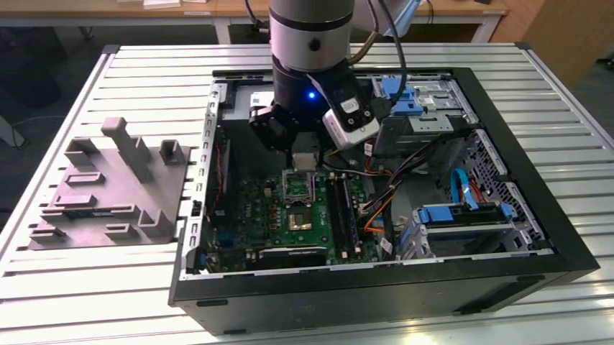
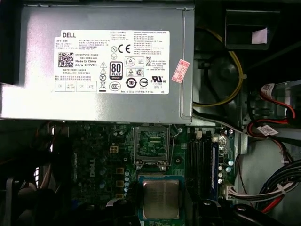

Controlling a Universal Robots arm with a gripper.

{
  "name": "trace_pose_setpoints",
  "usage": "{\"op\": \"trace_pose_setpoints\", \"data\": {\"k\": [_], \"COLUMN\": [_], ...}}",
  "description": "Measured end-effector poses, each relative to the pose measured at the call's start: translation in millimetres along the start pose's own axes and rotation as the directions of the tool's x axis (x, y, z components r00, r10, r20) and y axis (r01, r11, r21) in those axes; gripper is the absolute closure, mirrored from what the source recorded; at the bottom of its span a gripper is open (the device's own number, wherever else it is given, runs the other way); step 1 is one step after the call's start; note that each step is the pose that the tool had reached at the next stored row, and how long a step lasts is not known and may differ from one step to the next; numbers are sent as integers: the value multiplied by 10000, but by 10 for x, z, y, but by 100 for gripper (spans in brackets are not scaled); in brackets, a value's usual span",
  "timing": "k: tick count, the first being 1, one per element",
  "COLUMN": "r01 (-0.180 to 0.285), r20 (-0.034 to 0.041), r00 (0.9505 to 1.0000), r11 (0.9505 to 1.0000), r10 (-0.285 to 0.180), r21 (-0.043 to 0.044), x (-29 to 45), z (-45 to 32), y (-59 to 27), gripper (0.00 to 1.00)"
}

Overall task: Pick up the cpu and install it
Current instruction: 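Place the cpu into insertion slot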

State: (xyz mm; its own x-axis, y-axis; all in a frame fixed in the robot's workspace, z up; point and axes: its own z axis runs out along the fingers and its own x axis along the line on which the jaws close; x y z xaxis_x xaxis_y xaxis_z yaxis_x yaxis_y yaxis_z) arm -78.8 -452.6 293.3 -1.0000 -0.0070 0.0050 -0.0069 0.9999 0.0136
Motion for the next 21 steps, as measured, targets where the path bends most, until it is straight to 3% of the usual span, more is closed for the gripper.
{"op": "trace_pose_setpoints", "data": {"k": [21], "r01": [88], "r20": [-3], "r00": [10000], "r11": [10000], "r10": [-88], "r21": [-1], "x": [1], "z": [36], "y": [-1], "gripper": [53]}}
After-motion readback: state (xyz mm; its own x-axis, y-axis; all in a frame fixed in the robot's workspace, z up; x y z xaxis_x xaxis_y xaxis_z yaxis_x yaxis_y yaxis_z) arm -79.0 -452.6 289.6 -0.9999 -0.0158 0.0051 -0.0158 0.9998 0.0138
